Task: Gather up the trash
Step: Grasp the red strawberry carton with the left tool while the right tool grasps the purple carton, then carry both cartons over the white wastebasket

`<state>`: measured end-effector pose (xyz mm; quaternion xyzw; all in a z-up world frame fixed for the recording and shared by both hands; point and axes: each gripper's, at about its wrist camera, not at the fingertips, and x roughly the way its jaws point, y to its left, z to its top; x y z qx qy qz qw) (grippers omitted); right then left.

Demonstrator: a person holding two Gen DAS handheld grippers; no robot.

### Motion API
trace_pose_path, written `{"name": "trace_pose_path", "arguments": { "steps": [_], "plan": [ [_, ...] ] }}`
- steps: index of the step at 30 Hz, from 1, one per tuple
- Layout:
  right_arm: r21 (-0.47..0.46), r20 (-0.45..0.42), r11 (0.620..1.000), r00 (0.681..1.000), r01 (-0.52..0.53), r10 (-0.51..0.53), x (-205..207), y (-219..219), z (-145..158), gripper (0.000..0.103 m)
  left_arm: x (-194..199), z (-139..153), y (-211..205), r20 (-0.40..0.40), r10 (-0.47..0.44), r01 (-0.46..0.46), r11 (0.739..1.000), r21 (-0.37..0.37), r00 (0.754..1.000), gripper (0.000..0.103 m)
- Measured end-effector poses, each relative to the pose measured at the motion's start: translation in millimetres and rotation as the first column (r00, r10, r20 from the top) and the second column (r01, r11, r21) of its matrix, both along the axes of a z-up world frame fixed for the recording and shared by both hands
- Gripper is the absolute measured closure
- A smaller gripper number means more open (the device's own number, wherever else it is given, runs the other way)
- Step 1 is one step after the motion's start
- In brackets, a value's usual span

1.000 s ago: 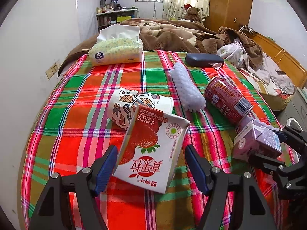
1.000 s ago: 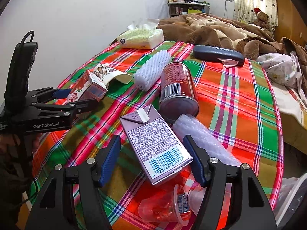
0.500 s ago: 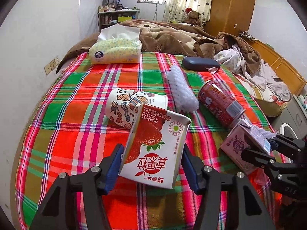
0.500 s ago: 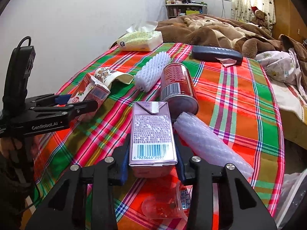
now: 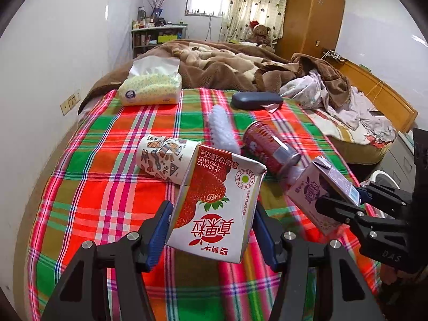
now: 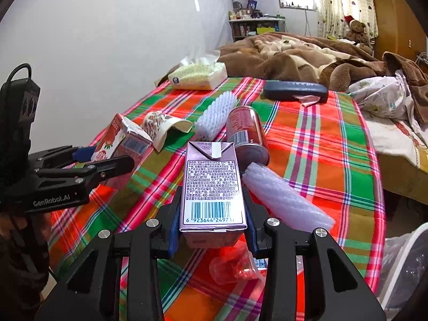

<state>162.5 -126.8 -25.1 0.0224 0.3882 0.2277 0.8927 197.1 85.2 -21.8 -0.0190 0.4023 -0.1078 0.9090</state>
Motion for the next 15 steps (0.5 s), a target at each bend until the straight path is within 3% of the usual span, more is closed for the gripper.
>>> {"name": "trace_pose_path", "arguments": {
  "steps": [15],
  "plan": [
    [0.062,0.081,0.99,0.988,0.13,-0.135,-29,-56,28,0.063,-43,39,-52,0.082,-0.082,0.082,0.997,0.005,0.993,0.044]
  ]
}}
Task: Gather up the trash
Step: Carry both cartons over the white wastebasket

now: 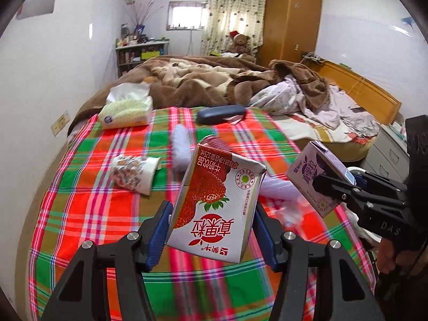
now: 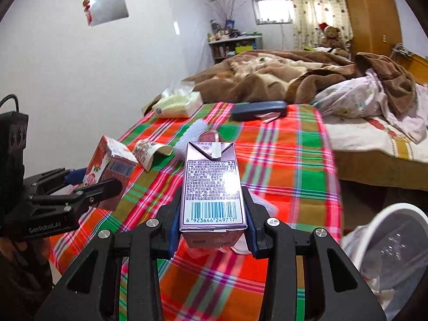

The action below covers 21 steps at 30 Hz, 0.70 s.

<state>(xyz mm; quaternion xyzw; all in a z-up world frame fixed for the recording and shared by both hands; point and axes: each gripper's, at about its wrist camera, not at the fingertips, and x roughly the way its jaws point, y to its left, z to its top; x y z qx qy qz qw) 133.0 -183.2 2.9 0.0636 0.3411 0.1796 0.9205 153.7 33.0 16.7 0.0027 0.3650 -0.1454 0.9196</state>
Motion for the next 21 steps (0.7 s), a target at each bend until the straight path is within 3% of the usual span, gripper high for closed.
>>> {"name": "trace_pose_path", "arguments": {
  "steps": [21],
  "plan": [
    [-0.018,0.057,0.972,0.971,0.235,-0.234,-40,-97,7,0.063,-30,20,-119,0.046,-0.212,0.213,0.977,-0.014,0.976,0.044]
  ]
}}
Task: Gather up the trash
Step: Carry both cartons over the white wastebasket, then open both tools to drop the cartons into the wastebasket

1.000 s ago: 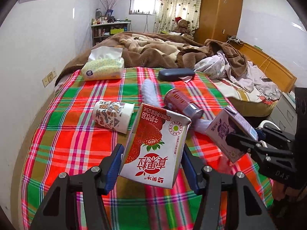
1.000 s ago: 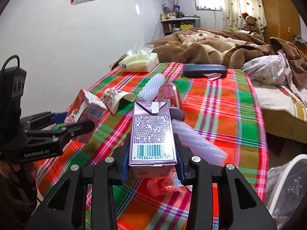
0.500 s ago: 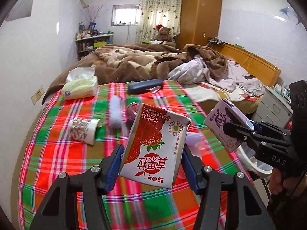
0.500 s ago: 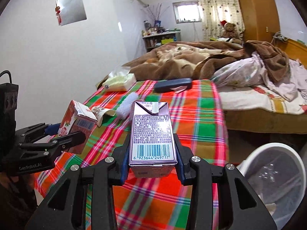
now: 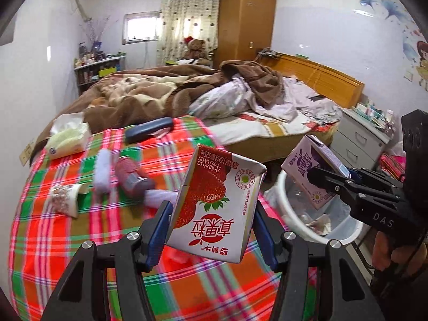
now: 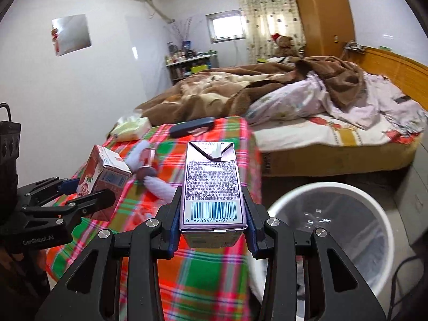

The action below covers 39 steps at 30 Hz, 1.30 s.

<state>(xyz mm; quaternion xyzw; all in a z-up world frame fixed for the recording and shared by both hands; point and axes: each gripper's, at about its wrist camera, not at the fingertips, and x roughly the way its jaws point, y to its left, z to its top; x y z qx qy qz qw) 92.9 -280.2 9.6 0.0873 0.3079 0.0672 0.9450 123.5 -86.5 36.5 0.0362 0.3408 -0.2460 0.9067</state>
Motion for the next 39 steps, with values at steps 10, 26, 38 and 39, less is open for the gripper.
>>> {"name": "trace_pose_path", "arguments": {
  "steps": [10,26,38,39],
  "plan": [
    [-0.027,-0.018,0.989,0.989,0.147,-0.147,-18,-47,-7,0.063,-6,-6,-66,-0.025,-0.121,0.121,0.993,-0.014,0.992,0.044],
    [-0.079,-0.154,0.955,0.943,0.285,-0.294,-32,-94,-45,0.063,1,-42,-146,-0.111,-0.239,0.242,0.97,0.013,0.965,0.044],
    [-0.11,-0.213,0.947,0.924,0.3,-0.318,-33,-106,-60,0.063,4,-56,-171,-0.136,-0.263,0.268,0.963,0.016,0.955,0.044],
    [-0.111,-0.216,0.947,0.923,0.301,-0.318,-33,-106,-60,0.063,4,-56,-171,-0.134,-0.261,0.266,0.964,0.017,0.956,0.044]
  ]
}}
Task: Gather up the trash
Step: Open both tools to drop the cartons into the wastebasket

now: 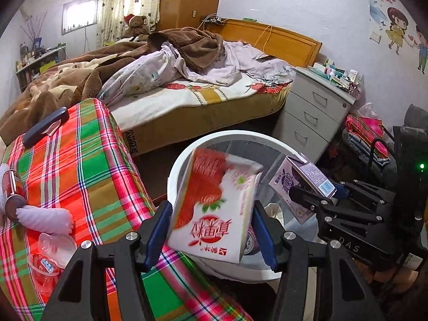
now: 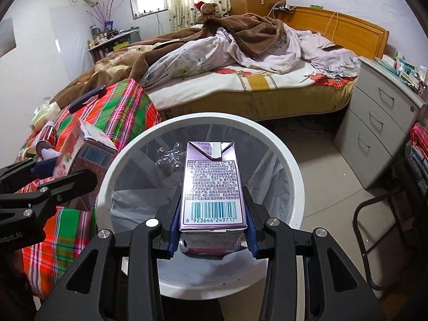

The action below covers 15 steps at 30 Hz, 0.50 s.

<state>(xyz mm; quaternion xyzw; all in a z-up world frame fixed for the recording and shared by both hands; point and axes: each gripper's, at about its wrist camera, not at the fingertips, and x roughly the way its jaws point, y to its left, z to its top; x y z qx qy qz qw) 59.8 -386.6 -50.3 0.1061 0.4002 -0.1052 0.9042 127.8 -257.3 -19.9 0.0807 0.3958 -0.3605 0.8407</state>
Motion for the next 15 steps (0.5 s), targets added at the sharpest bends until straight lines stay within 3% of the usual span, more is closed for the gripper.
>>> {"name": "trace_pose_path", "arguments": {
  "steps": [3,5,6,15],
  "plan": [
    [-0.007,-0.009,1.0,1.0,0.0,-0.001,1,0,0,0.059,2,0,2,-0.003,0.01,-0.01,1.0,-0.008,1.0,0.037],
    [-0.005,-0.004,1.0,1.0,0.0,0.0,1,1,0,0.04,3,1,4,-0.005,0.019,-0.019,1.0,-0.014,1.0,0.037],
    [0.0,0.003,1.0,1.0,-0.002,0.002,0,1,2,0.038,3,1,5,-0.006,0.023,-0.023,1.0,-0.014,1.0,0.036],
    [-0.002,0.02,1.0,1.0,-0.001,0.002,0,6,7,0.037,0,10,23,0.011,0.05,-0.05,0.998,-0.031,0.999,0.036]
  ]
}}
